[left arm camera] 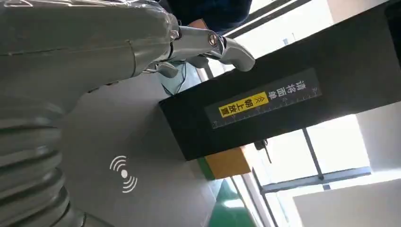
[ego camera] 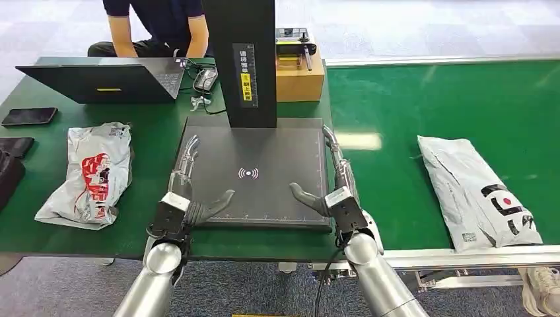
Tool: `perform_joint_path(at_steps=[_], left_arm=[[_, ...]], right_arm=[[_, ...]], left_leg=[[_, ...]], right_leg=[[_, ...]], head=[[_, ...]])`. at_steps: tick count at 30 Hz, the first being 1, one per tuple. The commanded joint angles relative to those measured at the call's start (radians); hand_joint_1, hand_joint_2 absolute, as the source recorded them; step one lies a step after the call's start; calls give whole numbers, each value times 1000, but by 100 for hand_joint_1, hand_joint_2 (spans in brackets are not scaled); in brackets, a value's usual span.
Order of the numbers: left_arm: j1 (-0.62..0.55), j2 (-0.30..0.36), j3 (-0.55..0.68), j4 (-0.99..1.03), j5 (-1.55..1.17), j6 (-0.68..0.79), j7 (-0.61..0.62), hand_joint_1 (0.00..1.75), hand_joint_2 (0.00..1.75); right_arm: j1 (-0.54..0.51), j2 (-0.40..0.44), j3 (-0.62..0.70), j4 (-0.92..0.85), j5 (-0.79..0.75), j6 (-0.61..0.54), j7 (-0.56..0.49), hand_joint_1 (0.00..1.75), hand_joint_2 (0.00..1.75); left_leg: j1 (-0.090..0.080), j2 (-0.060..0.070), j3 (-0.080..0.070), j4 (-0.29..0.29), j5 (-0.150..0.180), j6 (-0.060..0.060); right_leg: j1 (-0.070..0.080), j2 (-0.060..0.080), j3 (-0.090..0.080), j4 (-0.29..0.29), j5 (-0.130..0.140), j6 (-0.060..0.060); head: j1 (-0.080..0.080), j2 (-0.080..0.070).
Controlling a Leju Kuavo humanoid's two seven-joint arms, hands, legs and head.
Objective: Moved the parcel from conveyor to table for the left to box.
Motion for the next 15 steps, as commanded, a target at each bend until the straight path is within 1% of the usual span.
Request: perform_joint_path(at_steps=[1,4,5,7,8,9,10,13,14,15], left_arm=[[-14,10,-8,11,-3,-12,14,0,175],[-11,11,-11,9,-11,-13,17,0,175],[-11,11,-11,10,-12,-12,18,0,175],[-10,9,-12,14,-13,-15,19,0,175],[-10,9,-12,14,-13,-15,19,0,175],[-11,8,-12,17,-14,-16,19,0,175],[-12,8,-13,19,-16,-16,20,0,175],[-15,6,-10,24,-17,-13,22,0,175],[-16,6,-10,24,-16,-13,22,0,175],[-18,6,-10,24,-16,-13,22,0,175]], right_arm=[[-17,-22,27,24,-7,5,7,0,175],[-14,-21,27,22,-7,4,8,0,175],[-14,-20,27,22,-7,4,8,0,175],[-13,-18,26,25,-7,3,9,0,175],[-13,-18,26,25,-7,3,9,0,175],[-14,-18,26,27,-7,2,10,0,175],[-14,-17,26,29,-7,2,10,0,175],[-16,-17,25,33,-7,4,10,0,175],[-16,-16,25,34,-7,4,10,0,175],[-18,-16,26,33,-7,4,10,0,175]], left_leg=[[1,-1,2,-1,0,-2],[1,-1,5,-1,-1,-3],[1,-1,2,-1,0,-2],[1,-1,6,-2,-1,-3],[1,-1,4,-2,-1,-2],[1,-1,5,-2,-1,-3],[1,-1,3,-1,-1,-2],[1,-2,7,-2,-1,-4],[1,-1,5,-2,-1,-3],[2,-2,9,-3,-1,-5]], right_leg=[[0,0,2,-1,0,1],[0,0,5,-2,-1,2],[0,0,3,-1,-1,1],[0,0,6,-2,-1,2],[0,0,4,-2,-1,2],[0,0,6,-2,-1,2],[0,0,3,-1,-1,1],[0,0,8,-3,-1,3],[0,0,5,-2,-1,2],[0,-1,9,-3,-2,4]], head=[[0,0],[0,0],[0,0],[0,0],[0,0],[0,0],[0,0],[0,0],[0,0],[0,0]])
